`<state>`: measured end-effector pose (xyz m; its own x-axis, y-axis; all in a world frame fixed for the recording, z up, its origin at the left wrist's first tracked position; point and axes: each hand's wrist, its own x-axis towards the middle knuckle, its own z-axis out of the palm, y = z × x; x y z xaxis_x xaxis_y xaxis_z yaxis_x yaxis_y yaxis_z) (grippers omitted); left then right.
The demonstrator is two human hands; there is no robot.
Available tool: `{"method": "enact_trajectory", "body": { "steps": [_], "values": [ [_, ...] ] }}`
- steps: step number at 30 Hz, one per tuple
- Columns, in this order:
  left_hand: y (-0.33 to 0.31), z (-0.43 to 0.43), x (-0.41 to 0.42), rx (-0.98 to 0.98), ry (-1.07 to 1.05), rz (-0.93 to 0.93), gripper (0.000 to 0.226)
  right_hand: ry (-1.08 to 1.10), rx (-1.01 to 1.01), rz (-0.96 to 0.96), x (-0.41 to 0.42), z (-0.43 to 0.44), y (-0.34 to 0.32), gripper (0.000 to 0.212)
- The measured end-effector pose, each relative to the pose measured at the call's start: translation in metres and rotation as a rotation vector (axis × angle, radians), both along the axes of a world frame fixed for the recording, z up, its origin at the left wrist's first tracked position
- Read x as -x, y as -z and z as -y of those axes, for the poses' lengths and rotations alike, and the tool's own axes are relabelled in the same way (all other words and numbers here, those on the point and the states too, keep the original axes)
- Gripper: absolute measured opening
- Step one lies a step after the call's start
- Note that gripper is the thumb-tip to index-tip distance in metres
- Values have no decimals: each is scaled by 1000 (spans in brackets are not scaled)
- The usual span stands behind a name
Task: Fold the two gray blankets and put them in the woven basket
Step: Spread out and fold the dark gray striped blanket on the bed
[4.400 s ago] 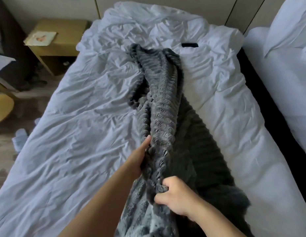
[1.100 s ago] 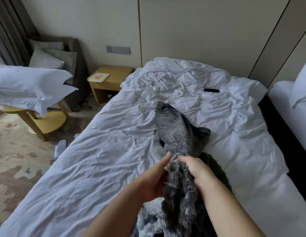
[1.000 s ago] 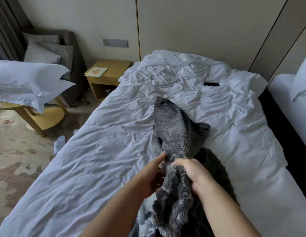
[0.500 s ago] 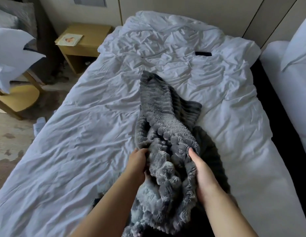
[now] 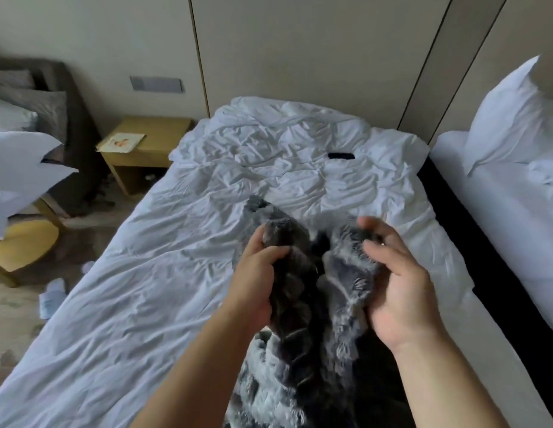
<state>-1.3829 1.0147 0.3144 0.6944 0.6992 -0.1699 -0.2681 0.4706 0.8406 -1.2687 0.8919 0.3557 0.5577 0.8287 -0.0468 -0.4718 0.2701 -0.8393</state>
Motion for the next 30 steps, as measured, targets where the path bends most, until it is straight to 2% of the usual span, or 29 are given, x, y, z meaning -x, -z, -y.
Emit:
{"method": "enact_trajectory", "body": {
  "steps": [3, 4, 6, 9, 12, 14, 17, 19, 21, 22, 23, 24, 26, 28, 30],
  "values": [
    [-12, 7, 1, -51, 129, -121, 58, -126, 246, 284, 28, -10, -4, 31],
    [-13, 9, 3, -103, 155, -148, 54, -115, 272, 300, 35, -11, -3, 31],
    [-14, 8, 11, -183, 163, -128, 38, -95, 235, 184, 40, -12, -1, 31],
    [-13, 9, 18, -259, 87, -94, 26, -53, 227, -136, 36, -16, 14, 34],
    [-11, 19, 17, -312, -10, -160, 30, 50, 435, -317, 29, -26, 36, 40],
    [-12, 27, 19, -318, 1, -154, 37, 37, 495, -383, 25, -29, 46, 43],
    [-7, 30, 31, -382, 216, -179, 51, 17, 484, -378, 1, -27, 54, 33],
    [1, 27, 42, -409, 578, -211, 55, 41, 530, -229, -16, -28, 58, 22],
    [15, 22, 50, -275, 976, -288, 81, 189, 590, -146, -26, -29, 67, 6],
    [26, 18, 50, -191, 1089, -370, 94, 298, 631, -67, -27, -28, 73, 8],
    [38, 15, 48, -112, 1108, -467, 98, 342, 655, 40, -23, -27, 81, 14],
    [52, 13, 44, -32, 1036, -585, 93, 310, 685, 180, -16, -25, 91, 21],
    [87, 13, 40, 141, 761, -751, 69, 113, 820, 433, 0, -14, 117, 29],
    [123, 17, 41, 342, 581, -788, 48, -114, 981, 488, 13, 6, 149, 32],
    [155, 27, 44, 489, 487, -812, 37, -219, 1105, 432, 21, 30, 180, 37]
  ]
}}
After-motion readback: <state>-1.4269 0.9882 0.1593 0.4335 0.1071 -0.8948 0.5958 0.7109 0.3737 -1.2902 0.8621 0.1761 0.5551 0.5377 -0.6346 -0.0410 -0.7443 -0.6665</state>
